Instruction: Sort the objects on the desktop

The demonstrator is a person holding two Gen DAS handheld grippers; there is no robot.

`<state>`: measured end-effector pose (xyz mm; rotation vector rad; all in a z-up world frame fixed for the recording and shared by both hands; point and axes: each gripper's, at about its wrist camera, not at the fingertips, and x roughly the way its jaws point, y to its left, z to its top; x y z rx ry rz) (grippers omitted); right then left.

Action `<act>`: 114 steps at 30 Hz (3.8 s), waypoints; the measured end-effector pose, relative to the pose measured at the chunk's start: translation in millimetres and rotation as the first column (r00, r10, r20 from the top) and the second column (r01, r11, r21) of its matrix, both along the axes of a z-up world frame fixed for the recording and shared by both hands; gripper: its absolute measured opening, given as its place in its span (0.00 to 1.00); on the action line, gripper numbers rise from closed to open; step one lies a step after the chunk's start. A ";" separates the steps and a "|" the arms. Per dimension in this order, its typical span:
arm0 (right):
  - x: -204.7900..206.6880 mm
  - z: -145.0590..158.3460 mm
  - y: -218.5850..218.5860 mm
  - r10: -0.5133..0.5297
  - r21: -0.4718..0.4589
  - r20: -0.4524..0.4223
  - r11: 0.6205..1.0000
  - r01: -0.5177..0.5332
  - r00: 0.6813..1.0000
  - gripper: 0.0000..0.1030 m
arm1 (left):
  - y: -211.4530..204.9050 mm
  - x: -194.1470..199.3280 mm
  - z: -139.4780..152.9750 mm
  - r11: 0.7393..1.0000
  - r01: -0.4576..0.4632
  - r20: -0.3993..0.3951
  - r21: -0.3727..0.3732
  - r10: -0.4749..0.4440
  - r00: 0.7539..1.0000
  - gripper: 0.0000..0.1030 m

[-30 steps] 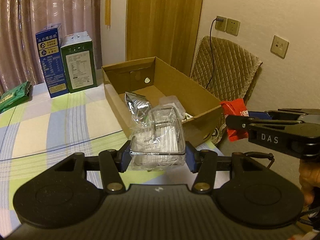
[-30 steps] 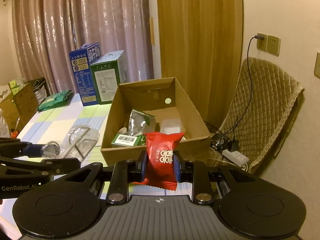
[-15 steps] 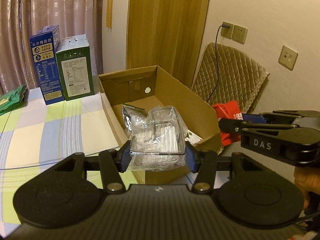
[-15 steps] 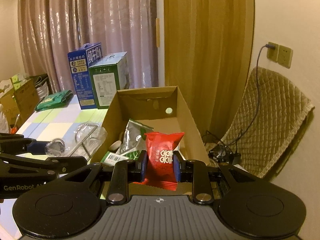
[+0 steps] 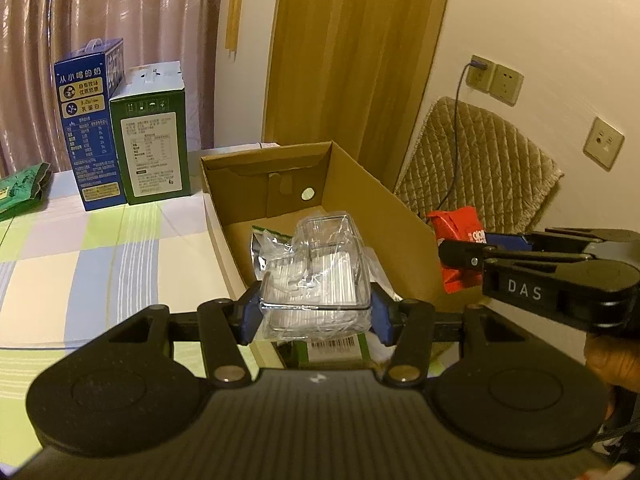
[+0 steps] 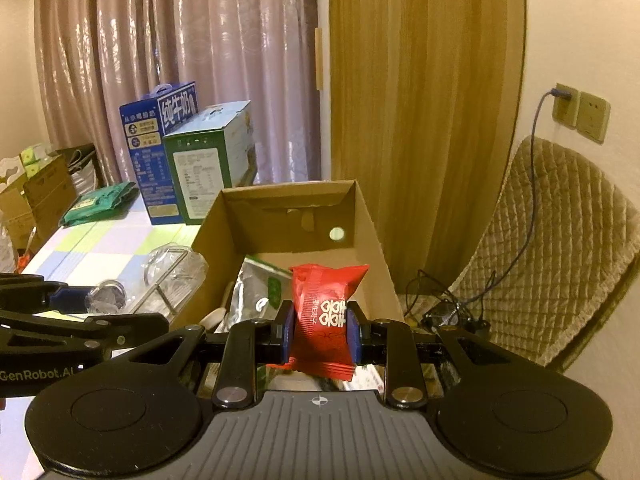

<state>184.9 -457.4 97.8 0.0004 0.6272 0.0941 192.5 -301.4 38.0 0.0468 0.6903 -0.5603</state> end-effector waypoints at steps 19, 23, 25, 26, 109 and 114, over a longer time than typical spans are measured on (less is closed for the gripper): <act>72.4 -17.1 -8.6 0.001 -0.003 -0.051 1.000 -0.001 0.999 0.23 | -26.4 71.8 -9.7 0.999 -0.035 0.001 0.001 0.035 0.999 0.63; 77.0 -20.2 -9.7 -0.007 -0.001 -0.062 1.000 0.007 0.998 0.23 | -22.4 73.2 -5.2 0.999 -0.031 0.024 0.007 0.031 0.999 0.78; 77.0 -22.0 -9.9 -0.008 0.000 -0.066 1.000 0.008 0.998 0.23 | -14.0 72.9 -2.8 0.999 -0.045 0.024 -0.003 0.045 0.999 0.78; 76.8 -23.2 -8.9 -0.008 -0.001 -0.070 1.000 0.008 0.998 0.23 | -9.2 73.1 -1.8 0.999 -0.052 0.018 -0.009 0.053 0.998 0.78; -207.3 56.7 45.5 -0.060 0.023 -0.075 0.998 0.062 0.995 0.98 | 74.0 -180.5 42.2 0.982 -0.187 -0.047 0.020 0.188 0.981 0.99; -207.3 57.3 44.4 -0.060 0.026 -0.074 0.998 0.062 0.995 0.98 | 73.3 -181.1 41.1 0.982 -0.188 -0.046 0.021 0.189 0.981 0.99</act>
